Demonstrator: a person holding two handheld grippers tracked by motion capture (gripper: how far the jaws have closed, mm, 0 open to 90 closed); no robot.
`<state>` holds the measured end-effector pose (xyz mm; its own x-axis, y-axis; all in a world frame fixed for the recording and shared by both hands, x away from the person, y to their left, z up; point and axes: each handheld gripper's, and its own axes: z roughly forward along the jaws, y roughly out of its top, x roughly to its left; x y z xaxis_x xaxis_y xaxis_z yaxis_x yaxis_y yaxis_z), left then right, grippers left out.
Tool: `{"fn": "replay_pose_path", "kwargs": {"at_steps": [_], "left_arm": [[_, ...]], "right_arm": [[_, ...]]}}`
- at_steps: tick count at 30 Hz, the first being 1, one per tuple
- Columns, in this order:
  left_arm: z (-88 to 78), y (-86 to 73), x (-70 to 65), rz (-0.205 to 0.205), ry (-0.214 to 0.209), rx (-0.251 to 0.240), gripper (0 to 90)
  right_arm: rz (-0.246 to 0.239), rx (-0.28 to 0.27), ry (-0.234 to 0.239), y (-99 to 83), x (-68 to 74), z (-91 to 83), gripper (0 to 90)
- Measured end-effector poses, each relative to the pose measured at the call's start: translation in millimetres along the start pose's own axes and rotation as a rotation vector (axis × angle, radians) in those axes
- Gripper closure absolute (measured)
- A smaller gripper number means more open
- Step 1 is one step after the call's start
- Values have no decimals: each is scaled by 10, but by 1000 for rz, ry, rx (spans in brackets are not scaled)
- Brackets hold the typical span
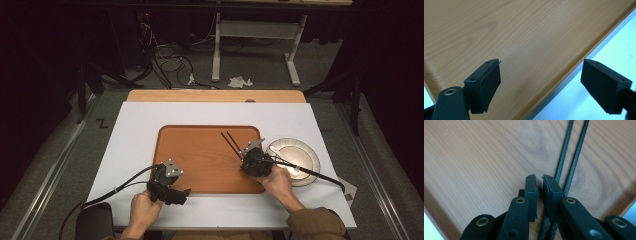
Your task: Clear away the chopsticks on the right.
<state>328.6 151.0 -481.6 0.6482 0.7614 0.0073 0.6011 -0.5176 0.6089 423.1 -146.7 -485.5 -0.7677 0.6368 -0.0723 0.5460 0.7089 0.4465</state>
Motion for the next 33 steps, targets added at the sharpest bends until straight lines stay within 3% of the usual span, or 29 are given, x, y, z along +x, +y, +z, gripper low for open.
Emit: {"fn": "replay_pose_path", "kwargs": {"at_steps": [8, 18, 22, 33], "left_arm": [[7, -1, -1, 1, 0, 8, 165], [3, -5, -11, 0, 1, 6, 165], [2, 0, -3, -2, 1, 6, 165], [-12, -1, 6, 0, 14, 6, 165]], "right_arm": [[26, 15, -26, -3, -9, -10, 823], [14, 19, -31, -2, -11, -16, 792], [15, -21, -2, -4, 0, -64, 778], [-8, -94, 16, -30, -55, -335, 740]]}}
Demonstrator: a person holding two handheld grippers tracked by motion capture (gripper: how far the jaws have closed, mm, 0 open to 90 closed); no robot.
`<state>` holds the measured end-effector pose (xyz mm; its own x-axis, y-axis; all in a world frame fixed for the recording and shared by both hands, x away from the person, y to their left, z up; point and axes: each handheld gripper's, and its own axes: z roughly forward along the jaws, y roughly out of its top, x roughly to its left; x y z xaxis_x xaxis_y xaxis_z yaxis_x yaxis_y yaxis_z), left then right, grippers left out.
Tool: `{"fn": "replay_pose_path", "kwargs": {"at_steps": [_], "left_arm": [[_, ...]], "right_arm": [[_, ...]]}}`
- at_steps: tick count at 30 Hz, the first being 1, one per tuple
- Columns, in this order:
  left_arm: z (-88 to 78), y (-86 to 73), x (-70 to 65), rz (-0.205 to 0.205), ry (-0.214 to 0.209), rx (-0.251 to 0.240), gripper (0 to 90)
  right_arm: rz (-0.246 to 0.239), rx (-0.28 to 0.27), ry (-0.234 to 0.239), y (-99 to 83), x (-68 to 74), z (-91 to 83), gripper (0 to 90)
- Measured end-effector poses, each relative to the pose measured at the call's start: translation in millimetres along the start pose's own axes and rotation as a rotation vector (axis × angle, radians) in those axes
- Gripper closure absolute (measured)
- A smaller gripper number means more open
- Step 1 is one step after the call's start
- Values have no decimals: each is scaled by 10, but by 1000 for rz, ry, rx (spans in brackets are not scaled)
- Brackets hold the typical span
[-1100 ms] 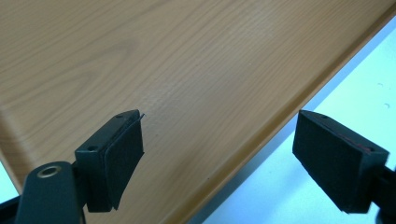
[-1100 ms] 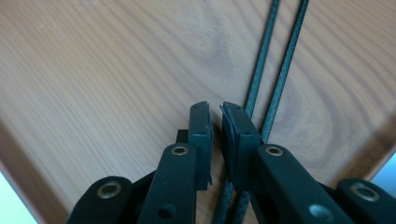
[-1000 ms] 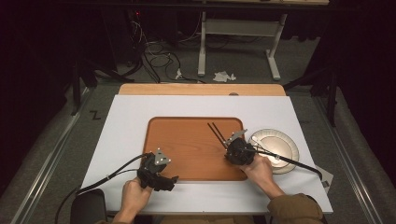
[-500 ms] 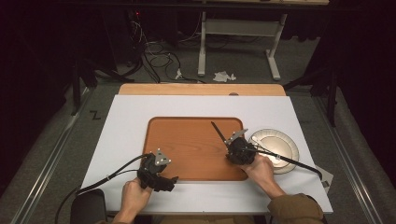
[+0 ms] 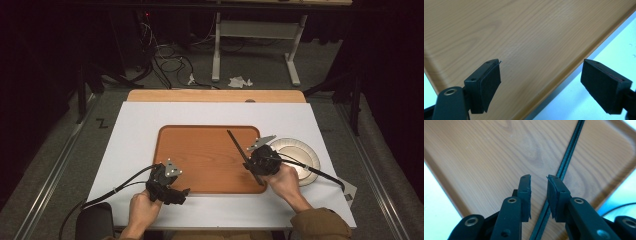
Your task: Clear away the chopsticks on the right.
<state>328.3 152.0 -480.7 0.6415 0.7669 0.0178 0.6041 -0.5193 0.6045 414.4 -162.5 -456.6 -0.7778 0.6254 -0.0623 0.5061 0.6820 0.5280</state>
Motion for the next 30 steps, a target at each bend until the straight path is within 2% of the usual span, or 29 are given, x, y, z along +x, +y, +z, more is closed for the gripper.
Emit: {"fn": "replay_pose_path", "kwargs": {"at_steps": [9, 11, 14, 16, 19, 30], "left_arm": [[-23, -2, 3, 2, 1, -3, 165], [-17, 0, 2, 3, 0, 0, 165], [-23, -3, 1, 4, 1, -2, 165], [-25, -3, 2, 3, 2, -4, 166], [-18, 0, 2, 1, 1, -3, 165], [0, 1, -5, -1, -11, 2, 166]], "right_arm": [[-12, -56, -1, -99, -3, -242, 739], [-9, -60, -7, -125, -10, -287, 739], [23, -88, 26, -179, -65, -331, 738], [24, -84, -5, -210, -83, -357, 739], [34, -103, 7, -233, -87, -414, 736], [13, -85, -14, -409, -6, -440, 708]]}}
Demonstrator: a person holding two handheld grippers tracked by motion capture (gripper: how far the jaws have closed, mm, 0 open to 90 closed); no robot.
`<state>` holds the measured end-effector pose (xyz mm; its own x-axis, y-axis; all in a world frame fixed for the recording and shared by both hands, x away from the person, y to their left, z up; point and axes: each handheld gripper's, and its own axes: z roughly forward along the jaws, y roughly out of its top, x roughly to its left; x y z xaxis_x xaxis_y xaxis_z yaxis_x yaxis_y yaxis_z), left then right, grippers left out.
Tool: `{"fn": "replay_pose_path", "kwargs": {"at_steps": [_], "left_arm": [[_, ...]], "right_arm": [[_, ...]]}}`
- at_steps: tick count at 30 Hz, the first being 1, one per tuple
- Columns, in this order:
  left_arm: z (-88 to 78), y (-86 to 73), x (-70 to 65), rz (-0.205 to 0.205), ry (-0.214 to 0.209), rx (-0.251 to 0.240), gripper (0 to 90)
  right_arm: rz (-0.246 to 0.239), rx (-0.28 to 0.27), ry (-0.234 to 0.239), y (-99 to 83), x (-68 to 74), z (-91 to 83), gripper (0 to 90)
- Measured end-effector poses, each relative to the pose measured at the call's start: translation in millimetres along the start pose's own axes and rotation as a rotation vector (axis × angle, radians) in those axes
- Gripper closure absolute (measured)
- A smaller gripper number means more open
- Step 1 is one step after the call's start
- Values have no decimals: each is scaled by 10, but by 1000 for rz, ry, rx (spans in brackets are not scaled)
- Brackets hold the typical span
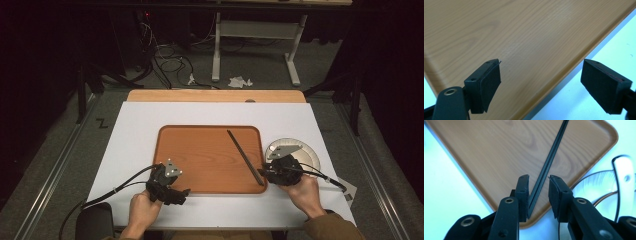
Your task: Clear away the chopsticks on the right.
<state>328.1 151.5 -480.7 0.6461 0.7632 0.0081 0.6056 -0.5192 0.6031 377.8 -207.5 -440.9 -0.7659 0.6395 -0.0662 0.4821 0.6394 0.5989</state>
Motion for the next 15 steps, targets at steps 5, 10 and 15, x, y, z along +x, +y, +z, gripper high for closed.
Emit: {"fn": "replay_pose_path", "kwargs": {"at_steps": [5, 10, 15], "left_arm": [[-13, -2, -2, -1, 0, -3, 165], [15, 2, -4, 2, -5, 7, 165], [14, -3, -8, 3, -3, 8, 166]], "right_arm": [[-18, 9, -2, -58, 43, 17, 700], [-37, 36, -9, -101, 74, 81, 680], [-52, 48, 4, -112, 104, 133, 655]]}}
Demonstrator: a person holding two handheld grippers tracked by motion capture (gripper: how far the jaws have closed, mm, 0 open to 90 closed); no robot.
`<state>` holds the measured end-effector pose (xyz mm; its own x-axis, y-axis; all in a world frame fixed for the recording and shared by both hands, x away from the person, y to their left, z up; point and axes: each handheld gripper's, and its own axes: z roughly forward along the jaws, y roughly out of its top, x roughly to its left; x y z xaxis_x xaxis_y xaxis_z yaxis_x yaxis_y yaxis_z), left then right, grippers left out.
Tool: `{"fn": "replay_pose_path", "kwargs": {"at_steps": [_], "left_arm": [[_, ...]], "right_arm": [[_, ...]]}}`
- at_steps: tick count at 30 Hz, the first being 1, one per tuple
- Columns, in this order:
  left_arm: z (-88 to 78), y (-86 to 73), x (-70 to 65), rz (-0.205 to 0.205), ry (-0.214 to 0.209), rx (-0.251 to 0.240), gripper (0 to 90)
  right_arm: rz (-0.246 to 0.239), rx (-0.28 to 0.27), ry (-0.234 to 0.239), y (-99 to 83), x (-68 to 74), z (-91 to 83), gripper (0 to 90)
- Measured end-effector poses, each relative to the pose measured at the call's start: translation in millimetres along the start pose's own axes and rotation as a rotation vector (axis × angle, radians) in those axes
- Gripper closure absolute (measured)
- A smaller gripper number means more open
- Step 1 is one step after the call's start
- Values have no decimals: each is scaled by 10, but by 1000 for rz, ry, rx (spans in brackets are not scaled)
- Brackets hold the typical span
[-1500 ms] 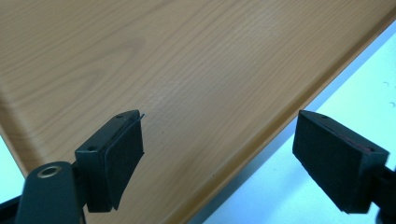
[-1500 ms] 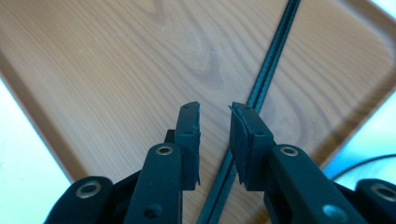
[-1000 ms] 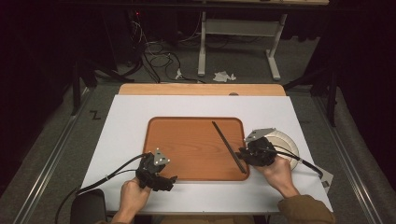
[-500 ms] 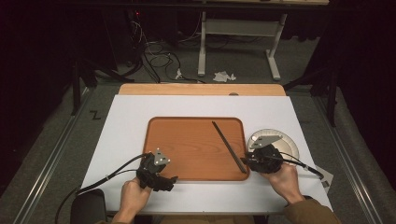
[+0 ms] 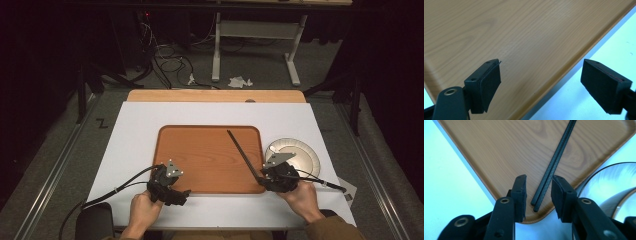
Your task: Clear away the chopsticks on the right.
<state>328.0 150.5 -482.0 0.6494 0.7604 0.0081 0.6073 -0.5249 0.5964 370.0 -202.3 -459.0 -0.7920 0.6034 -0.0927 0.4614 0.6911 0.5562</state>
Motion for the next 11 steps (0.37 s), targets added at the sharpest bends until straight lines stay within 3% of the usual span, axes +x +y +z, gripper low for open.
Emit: {"fn": "replay_pose_path", "kwargs": {"at_steps": [11], "left_arm": [[-4, 2, 3, 2, 1, 1, 165]], "right_arm": [[-7, 9, 5, 5, 7, 55, 616]]}}
